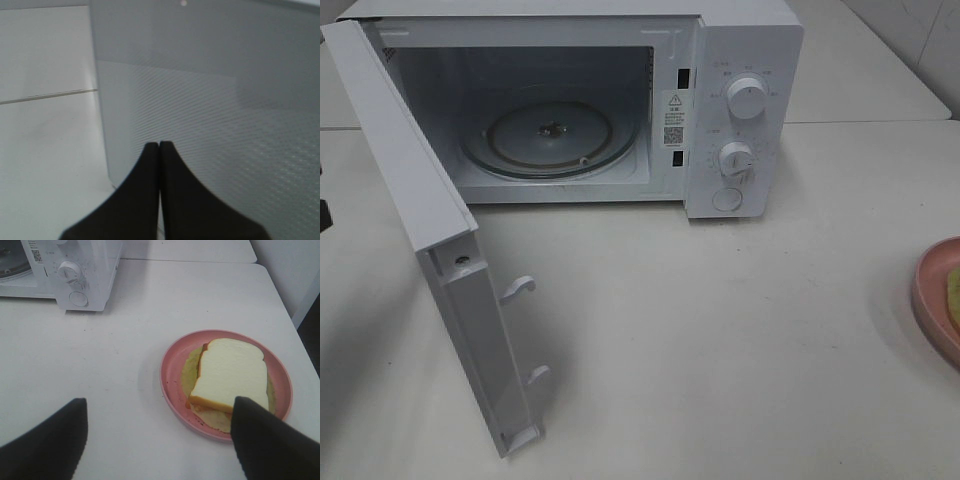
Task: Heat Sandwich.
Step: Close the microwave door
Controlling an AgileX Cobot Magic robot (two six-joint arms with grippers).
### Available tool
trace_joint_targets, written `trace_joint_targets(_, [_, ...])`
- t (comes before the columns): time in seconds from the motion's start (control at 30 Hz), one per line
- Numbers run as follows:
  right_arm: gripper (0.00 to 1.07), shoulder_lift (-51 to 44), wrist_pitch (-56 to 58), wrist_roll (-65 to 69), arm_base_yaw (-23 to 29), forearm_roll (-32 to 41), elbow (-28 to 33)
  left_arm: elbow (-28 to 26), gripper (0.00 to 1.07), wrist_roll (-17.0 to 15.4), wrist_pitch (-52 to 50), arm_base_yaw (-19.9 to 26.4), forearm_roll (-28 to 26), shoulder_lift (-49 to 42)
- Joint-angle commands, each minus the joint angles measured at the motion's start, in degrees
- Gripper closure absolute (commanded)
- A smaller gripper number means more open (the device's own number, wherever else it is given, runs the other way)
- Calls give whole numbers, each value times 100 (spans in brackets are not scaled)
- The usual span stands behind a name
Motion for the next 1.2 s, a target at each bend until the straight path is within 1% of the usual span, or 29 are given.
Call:
trace_joint_targets(0.03, [31, -160, -23, -17, -46, 11, 6, -120, 107, 92, -143, -269, -74, 126])
trace_joint_targets(0.1, [31, -160, -23, -17, -46, 11, 6, -195, 107, 166, -155, -481, -160, 264])
trace_joint_targets(0.13, [31, -160, -23, -17, -46, 11, 6, -281, 107, 166, -172, -710, -275, 384])
trace_joint_targets(0.17, [31, -160, -23, -17, -46, 11, 6, -332, 107, 160, -172, -796, -344, 430])
trace_joint_targets(0.2, [31, -160, -23, -17, -46, 11, 6, -435, 107, 160, -172, -985, -470, 510])
trace_joint_targets(0.23, [31, -160, -23, -17, -46, 11, 6, -435, 107, 160, -172, -985, -470, 510])
trace_joint_targets(0.3, [31, -160, -23, -17, -46, 11, 6, -544, 107, 160, -160, -1186, -625, 602])
trace_joint_targets(0.33, [31, -160, -23, -17, -46, 11, 6, -670, 107, 160, -160, -1409, -848, 699])
trace_joint_targets(0.37, [31, -160, -23, -17, -46, 11, 6, -670, 107, 160, -160, -1409, -848, 699])
trace_joint_targets(0.47, [31, -160, -23, -17, -46, 11, 6, -848, 107, 172, -160, -1713, -1163, 837])
trace_joint_targets(0.5, [31, -160, -23, -17, -46, 11, 6, -848, 107, 172, -160, -1713, -1163, 837])
trace_joint_targets(0.6, [31, -160, -23, -17, -46, 11, 6, -1089, 107, 395, -155, -2126, -1461, 1060])
trace_joint_targets(0.63, [31, -160, -23, -17, -46, 11, 6, -1203, 107, 521, -138, -2343, -1679, 1186])
trace_joint_targets(0.67, [31, -160, -23, -17, -46, 11, 6, -1203, 107, 521, -138, -2343, -1679, 1186])
trace_joint_targets(0.73, [31, -160, -23, -17, -46, 11, 6, -1346, 107, 584, -103, -2567, -1931, 1301])
trace_joint_targets(0.77, [31, -160, -23, -17, -46, 11, 6, -1427, 107, 607, -52, -2693, -2068, 1358])
trace_joint_targets(0.8, [31, -160, -23, -17, -46, 11, 6, -1581, 107, 710, 23, -2934, -2338, 1473])
trace_joint_targets(0.83, [31, -160, -23, -17, -46, 11, 6, -1581, 107, 710, 23, -2934, -2338, 1473])
trace_joint_targets(0.9, [31, -160, -23, -17, -46, 11, 6, -1753, 107, 831, 126, -3140, -2595, 1593])
trace_joint_targets(0.93, [31, -160, -23, -17, -46, 11, 6, -1914, 107, 991, 143, -3323, -2893, 1702])
trace_joint_targets(0.97, [31, -160, -23, -17, -46, 11, 6, -1914, 107, 991, 143, -3323, -2893, 1702])
trace_joint_targets(1.07, [31, -160, -23, -17, -46, 11, 6, -2154, 107, 1129, 195, -3564, -3243, 1856])
trace_joint_targets(1.1, [31, -160, -23, -17, -46, 11, 6, -2349, 107, 1186, 332, -3696, -3501, 1954])
trace_joint_targets(1.13, [31, -160, -23, -17, -46, 11, 6, -2349, 107, 1186, 332, -3696, -3501, 1954])
trace_joint_targets(1.2, [31, -160, -23, -17, -46, 11, 6, -2544, 107, 1215, 453, -3787, -3713, 2034])
